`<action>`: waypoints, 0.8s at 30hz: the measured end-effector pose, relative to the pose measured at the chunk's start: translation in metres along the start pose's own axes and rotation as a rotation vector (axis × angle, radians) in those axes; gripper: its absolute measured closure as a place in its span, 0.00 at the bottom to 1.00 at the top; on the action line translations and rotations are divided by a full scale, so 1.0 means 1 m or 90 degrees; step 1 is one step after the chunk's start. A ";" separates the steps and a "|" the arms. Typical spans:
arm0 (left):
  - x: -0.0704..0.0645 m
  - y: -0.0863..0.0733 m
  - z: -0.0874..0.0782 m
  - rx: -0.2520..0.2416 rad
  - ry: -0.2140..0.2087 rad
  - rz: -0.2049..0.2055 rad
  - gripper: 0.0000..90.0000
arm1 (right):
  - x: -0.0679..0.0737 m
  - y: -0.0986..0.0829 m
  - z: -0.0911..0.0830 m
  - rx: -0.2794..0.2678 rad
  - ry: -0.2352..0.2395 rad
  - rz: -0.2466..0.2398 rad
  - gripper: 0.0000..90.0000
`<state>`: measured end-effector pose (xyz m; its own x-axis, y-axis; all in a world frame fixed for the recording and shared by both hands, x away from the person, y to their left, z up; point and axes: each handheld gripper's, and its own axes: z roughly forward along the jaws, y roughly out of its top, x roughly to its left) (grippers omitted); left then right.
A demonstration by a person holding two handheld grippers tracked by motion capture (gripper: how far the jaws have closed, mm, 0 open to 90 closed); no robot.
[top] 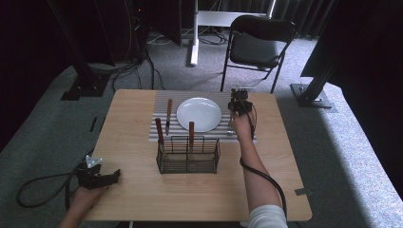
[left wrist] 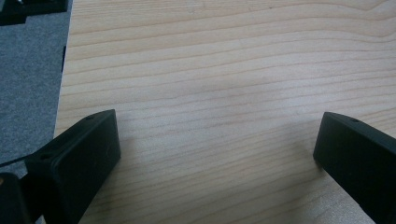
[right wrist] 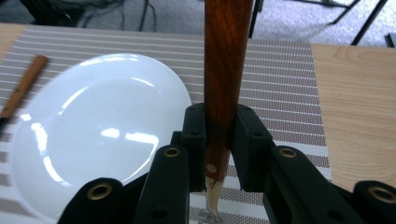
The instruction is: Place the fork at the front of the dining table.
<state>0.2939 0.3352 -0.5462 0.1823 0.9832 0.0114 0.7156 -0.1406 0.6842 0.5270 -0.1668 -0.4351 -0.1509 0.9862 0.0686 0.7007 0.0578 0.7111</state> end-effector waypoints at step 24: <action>-0.001 0.000 0.000 -0.001 0.003 -0.003 0.00 | -0.015 0.007 0.091 0.109 -0.004 0.095 0.85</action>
<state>0.2936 0.3347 -0.5462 0.1754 0.9844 0.0109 0.7159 -0.1352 0.6849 0.5980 -0.1670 -0.4950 -0.0330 0.9867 0.1593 0.8234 -0.0635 0.5639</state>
